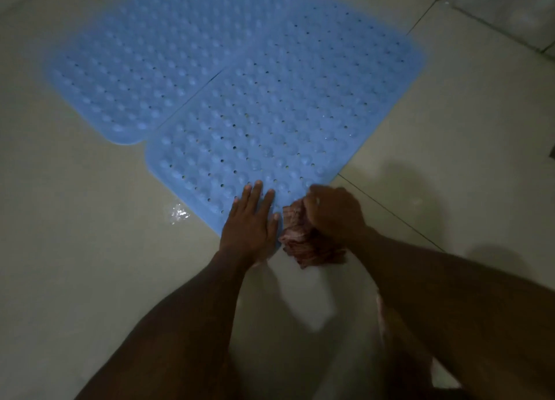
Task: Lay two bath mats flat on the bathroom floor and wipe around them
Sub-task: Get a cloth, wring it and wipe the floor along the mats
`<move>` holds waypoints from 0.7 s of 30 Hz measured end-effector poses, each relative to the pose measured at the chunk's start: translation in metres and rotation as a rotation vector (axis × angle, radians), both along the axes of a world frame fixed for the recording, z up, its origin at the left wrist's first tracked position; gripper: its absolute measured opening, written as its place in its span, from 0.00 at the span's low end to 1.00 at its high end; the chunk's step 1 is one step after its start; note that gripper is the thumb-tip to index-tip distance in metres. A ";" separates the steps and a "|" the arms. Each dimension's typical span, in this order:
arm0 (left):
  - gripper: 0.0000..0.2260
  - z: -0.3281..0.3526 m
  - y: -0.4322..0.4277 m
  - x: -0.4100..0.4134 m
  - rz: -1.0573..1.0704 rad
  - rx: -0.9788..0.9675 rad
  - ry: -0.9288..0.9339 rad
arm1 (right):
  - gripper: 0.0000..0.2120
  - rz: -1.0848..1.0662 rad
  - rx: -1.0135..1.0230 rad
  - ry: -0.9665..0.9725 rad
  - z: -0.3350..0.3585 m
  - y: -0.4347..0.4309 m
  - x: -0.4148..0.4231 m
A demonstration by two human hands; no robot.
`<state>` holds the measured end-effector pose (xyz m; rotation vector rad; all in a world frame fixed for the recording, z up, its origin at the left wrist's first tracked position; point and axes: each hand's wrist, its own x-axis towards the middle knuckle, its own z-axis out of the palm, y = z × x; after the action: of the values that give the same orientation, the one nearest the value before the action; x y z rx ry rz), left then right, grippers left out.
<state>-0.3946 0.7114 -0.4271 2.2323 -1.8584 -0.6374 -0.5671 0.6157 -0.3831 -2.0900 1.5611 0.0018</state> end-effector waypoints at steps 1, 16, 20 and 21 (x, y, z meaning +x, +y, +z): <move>0.34 0.002 0.000 -0.003 0.008 -0.005 0.003 | 0.16 -0.020 -0.071 0.000 0.001 -0.014 0.001; 0.28 -0.020 0.066 -0.034 -0.224 -0.197 -0.288 | 0.30 0.211 -0.193 0.026 -0.037 -0.053 0.045; 0.28 -0.012 0.098 -0.010 -0.194 -0.172 -0.337 | 0.30 0.276 -0.252 -0.046 -0.036 -0.023 0.075; 0.28 -0.011 0.105 -0.005 -0.178 -0.164 -0.343 | 0.29 0.311 -0.263 -0.058 -0.036 -0.016 0.085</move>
<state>-0.3999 0.8169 -0.4380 2.1932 -2.1947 -0.1188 -0.4823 0.5996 -0.4192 -2.4962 1.2429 -0.1594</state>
